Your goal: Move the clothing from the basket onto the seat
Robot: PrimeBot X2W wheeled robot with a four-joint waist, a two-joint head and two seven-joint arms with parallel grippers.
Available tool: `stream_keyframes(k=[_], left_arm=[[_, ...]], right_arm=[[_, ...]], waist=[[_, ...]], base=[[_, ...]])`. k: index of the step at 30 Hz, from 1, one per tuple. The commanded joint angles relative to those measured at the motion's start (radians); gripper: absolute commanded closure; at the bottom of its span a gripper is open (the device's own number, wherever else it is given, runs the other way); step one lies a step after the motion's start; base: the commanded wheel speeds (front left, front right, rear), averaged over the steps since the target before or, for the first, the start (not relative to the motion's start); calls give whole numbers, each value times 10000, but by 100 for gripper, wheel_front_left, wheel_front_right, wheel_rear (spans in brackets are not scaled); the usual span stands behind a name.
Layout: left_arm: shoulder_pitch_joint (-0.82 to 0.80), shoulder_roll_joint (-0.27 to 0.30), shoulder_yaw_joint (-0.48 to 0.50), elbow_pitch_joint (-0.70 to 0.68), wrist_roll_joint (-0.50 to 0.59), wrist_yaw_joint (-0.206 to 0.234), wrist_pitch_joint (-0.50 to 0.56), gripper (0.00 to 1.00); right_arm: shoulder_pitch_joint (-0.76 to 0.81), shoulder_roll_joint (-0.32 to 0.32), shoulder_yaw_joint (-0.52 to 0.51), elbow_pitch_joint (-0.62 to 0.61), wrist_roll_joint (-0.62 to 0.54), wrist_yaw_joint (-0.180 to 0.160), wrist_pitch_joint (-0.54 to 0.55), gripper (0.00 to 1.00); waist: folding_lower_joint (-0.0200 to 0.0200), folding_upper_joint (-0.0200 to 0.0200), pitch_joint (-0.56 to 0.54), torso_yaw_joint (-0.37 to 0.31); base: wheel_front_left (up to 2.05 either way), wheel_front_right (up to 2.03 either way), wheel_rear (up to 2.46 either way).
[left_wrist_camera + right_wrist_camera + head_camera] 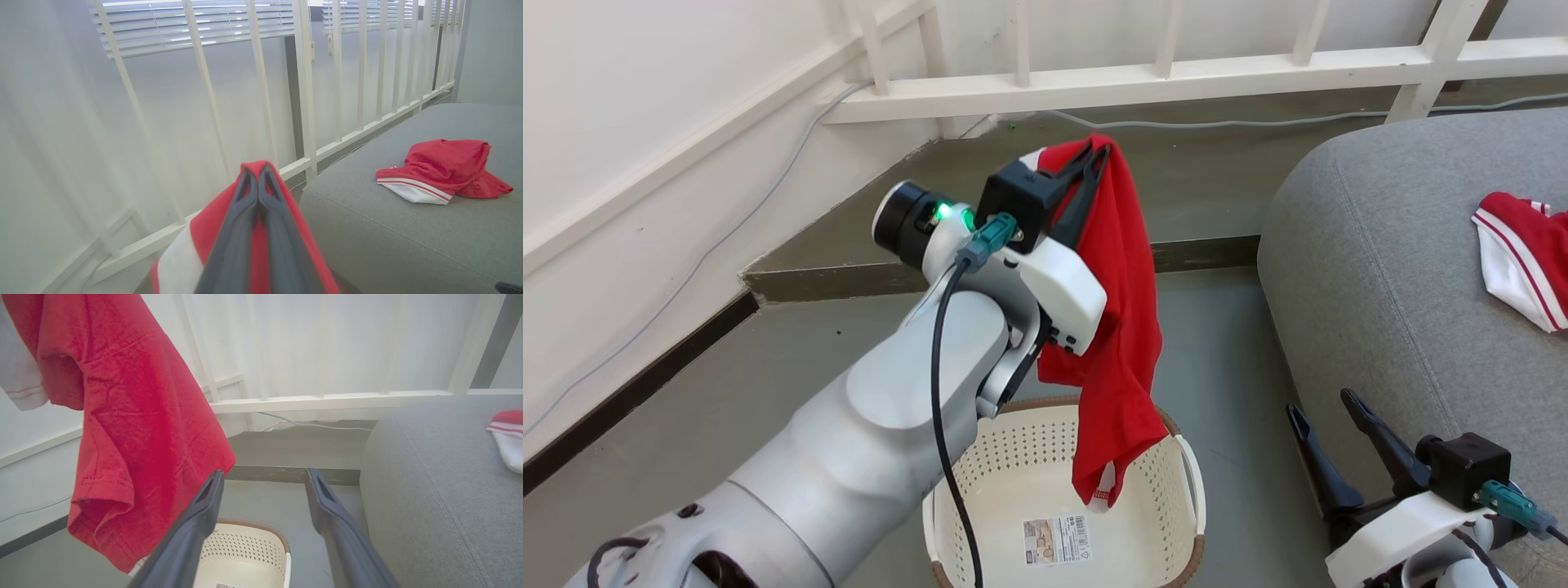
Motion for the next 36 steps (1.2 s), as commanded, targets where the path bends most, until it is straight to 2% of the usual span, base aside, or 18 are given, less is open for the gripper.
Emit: stream_keyframes(k=[1,9,18,36], left_arm=[[-666,193,307,-213,92,-59,-101,100],[-870,96,188,-201,104,-57,-72,100],[-1075,-20,-46,-298,105,-14,-52,100],[-1419,-85,-667,-785,-227,158,-15,100]], right_arm=[[-32,-108,151,-217,-38,31,-61,0],[-266,-60,416,-734,0,31,-61,0],[-1355,0,1410,-1489,93,31,-61,0],[-3454,849,2883,619,-269,31,-61,0]], waist=[[-1,0,3,-1],[-1,0,21,-65],[-1,0,274,62],[-1,0,337,496]], base=[[0,0,0],[0,0,0],[0,0,0],[0,0,0]])
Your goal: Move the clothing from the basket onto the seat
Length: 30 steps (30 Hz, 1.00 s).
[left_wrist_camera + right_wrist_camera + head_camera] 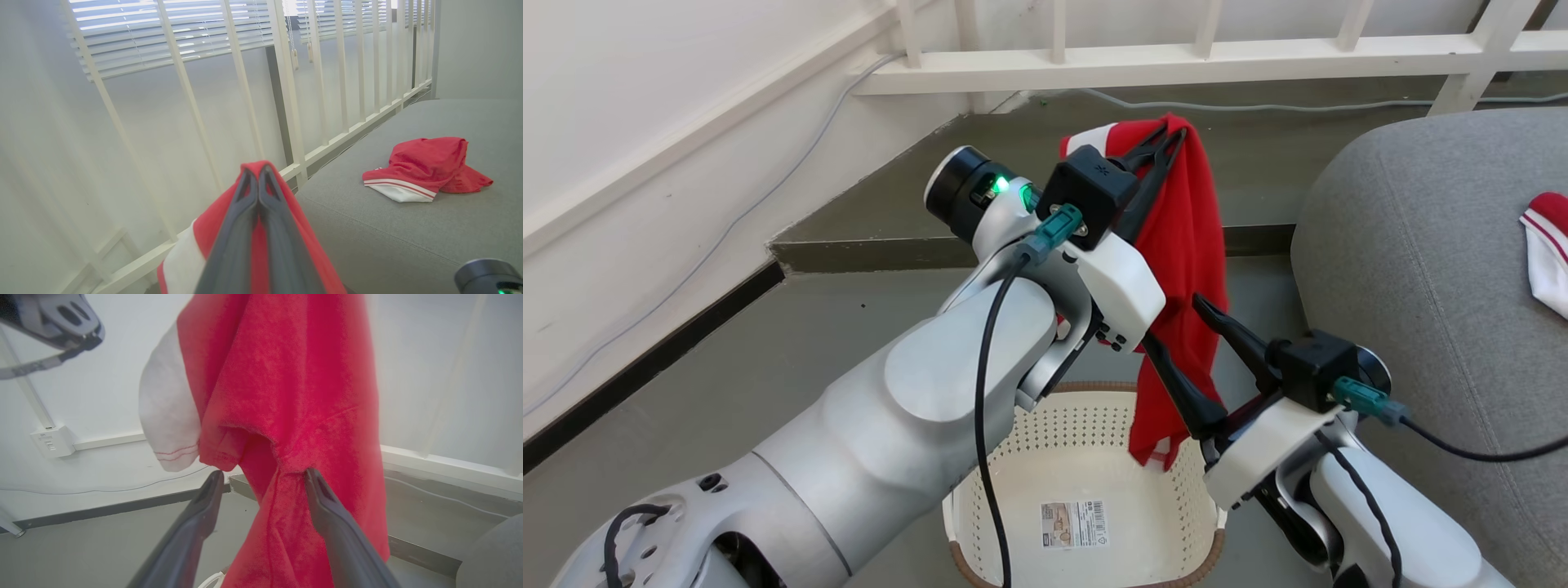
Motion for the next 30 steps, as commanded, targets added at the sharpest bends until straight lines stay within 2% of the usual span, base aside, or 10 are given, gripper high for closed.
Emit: stream_keyframes(k=[1,4,7,8,16,17,18,19,20,30], left_arm=[[-620,120,215,-239,-125,143,-24,100],[-611,120,78,-342,-224,205,-28,100],[-604,119,-33,-418,-338,264,-35,100],[-597,119,-69,-434,-371,284,-40,100],[-356,119,-47,-290,-478,290,-93,100],[-300,119,-18,-256,-467,267,-98,83],[-256,119,17,-237,-435,254,-101,60],[-192,119,79,-262,-426,207,-104,19],[-127,119,130,-288,-410,152,-105,0],[507,118,730,-339,370,-113,-109,0]], right_arm=[[-353,140,110,-1,-100,31,-61,0],[-686,293,56,485,-148,31,-61,0],[-923,469,-282,836,-256,31,-61,93],[-952,518,-339,904,-265,31,-61,100],[-765,523,-544,656,-272,31,-61,100],[-721,497,-580,610,-264,31,-61,100],[-685,472,-611,550,-256,31,-61,100],[-648,441,-645,471,-251,31,-61,100],[-614,416,-702,387,-237,31,-61,100],[-270,106,-1246,-451,-173,31,-61,100]], waist=[[0,-1,3,25],[0,-1,24,65],[0,-1,60,109],[0,-1,66,124],[0,-1,26,62],[0,-1,32,31],[0,-1,43,-5],[0,-1,57,-43],[0,-1,74,-79],[0,-1,144,-562]], base=[[0,0,0],[0,0,0],[0,0,0],[0,0,0],[0,0,0],[0,0,0],[0,0,0],[0,0,0],[0,0,0],[0,0,0]])
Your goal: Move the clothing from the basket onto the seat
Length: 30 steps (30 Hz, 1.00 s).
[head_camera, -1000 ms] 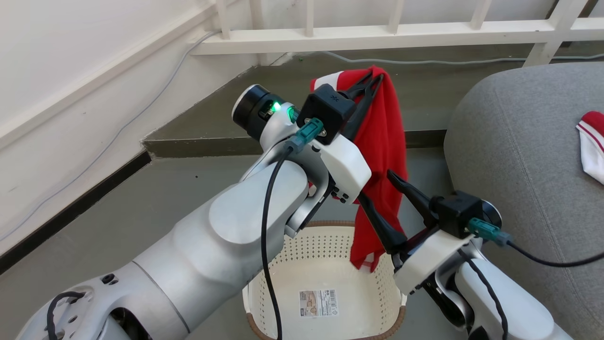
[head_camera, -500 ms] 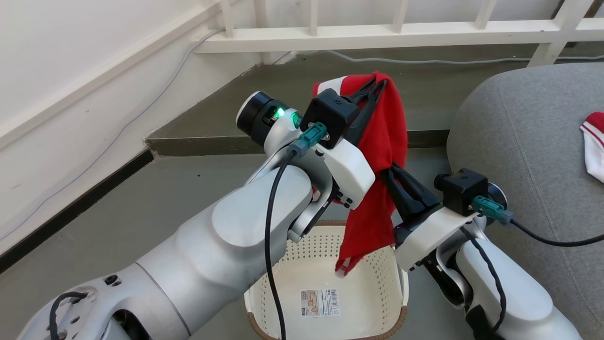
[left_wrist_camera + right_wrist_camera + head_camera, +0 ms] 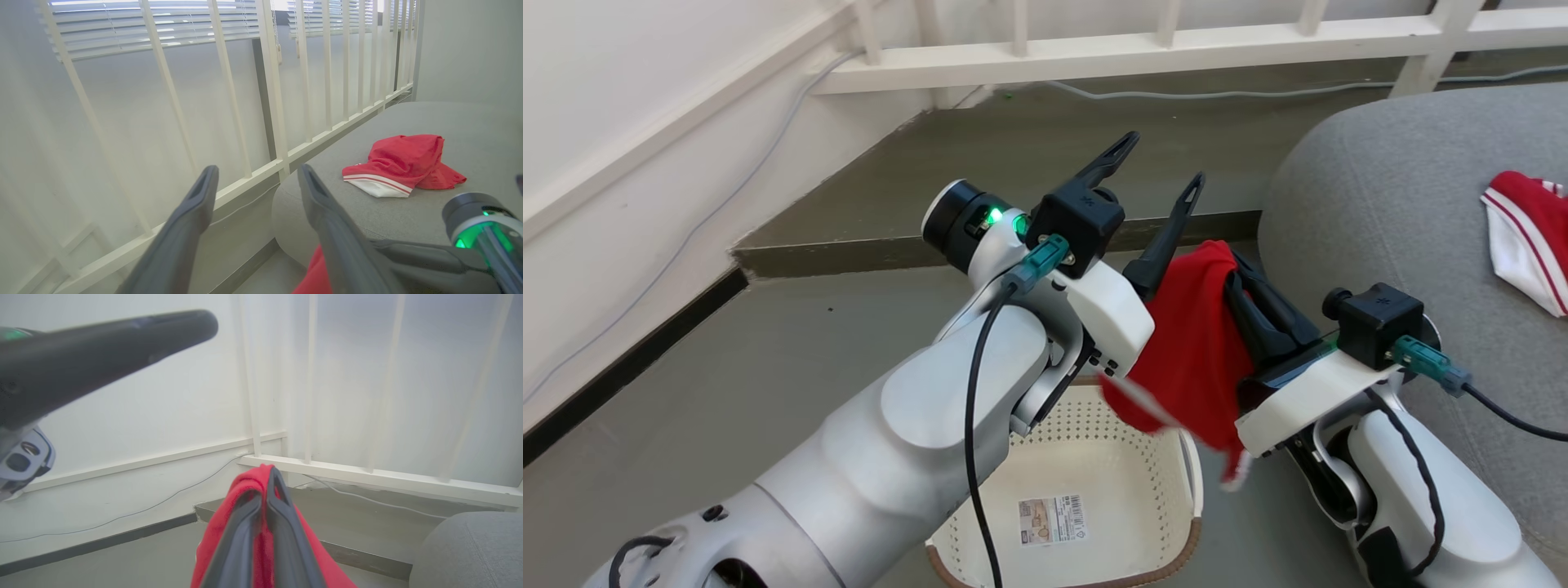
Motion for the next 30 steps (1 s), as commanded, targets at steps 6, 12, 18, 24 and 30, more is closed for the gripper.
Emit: stream_keyframes(k=[6,12,18,24,30], left_arm=[[342,116,842,-129,579,-309,-59,0],[1150,144,1639,-268,1250,-701,-60,0],[1967,162,2255,-418,1765,-1096,-60,0],[2790,154,2804,-602,2218,-1491,-60,0],[3372,133,3104,-627,2679,-1850,-60,0]], right_arm=[[211,-60,-340,-524,-29,31,-61,100],[399,-176,-579,-690,-21,31,-61,100],[617,-244,-755,-819,26,31,-61,100],[801,-381,-897,-993,74,31,-61,100],[957,-546,-1149,-1189,148,31,-61,100]], waist=[[0,-1,-77,-576],[0,-1,-297,-1584],[0,-1,-502,-2636],[0,-1,-572,-3616],[0,-1,-510,-4314]], base=[[0,0,0],[0,0,0],[0,0,0],[0,0,0],[0,0,0]])
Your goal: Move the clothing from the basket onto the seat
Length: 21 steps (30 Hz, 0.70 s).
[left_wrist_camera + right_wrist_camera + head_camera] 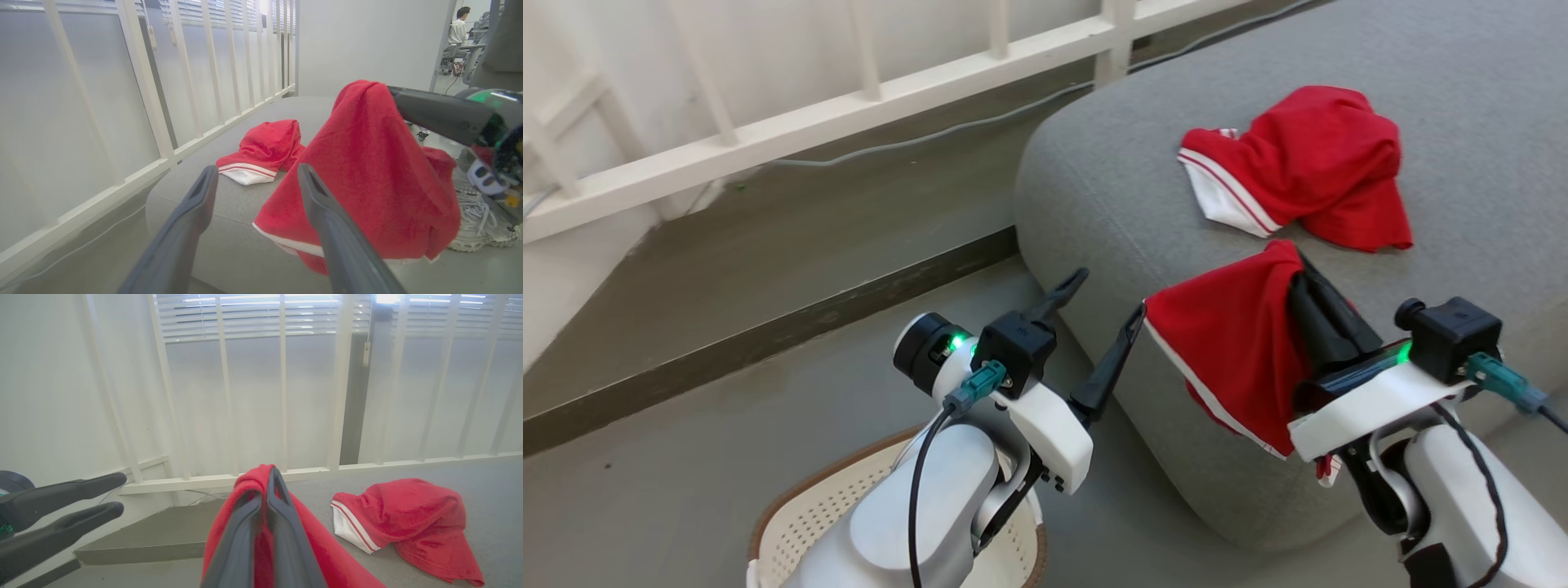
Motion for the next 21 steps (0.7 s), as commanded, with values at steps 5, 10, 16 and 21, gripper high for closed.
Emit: stream_keyframes(k=[5,10,16,21], left_arm=[[25,73,281,-317,99,-347,-60,0],[7,71,-89,-451,-79,-475,-60,0],[-240,70,-540,-407,-359,-535,-60,0],[-355,69,-751,-341,-483,-540,-61,0]], right_arm=[[277,-263,-550,-642,40,31,-61,100],[644,-364,-1262,-1084,-9,31,-61,100],[1124,-415,-2148,-1529,-93,31,-61,100],[1236,-478,-2708,-1688,-130,31,-61,100]], waist=[[0,-1,252,-347],[0,-1,484,-482],[0,-1,708,-595],[0,-1,862,-643]], base=[[0,0,0],[0,0,0],[0,0,0],[0,0,0]])
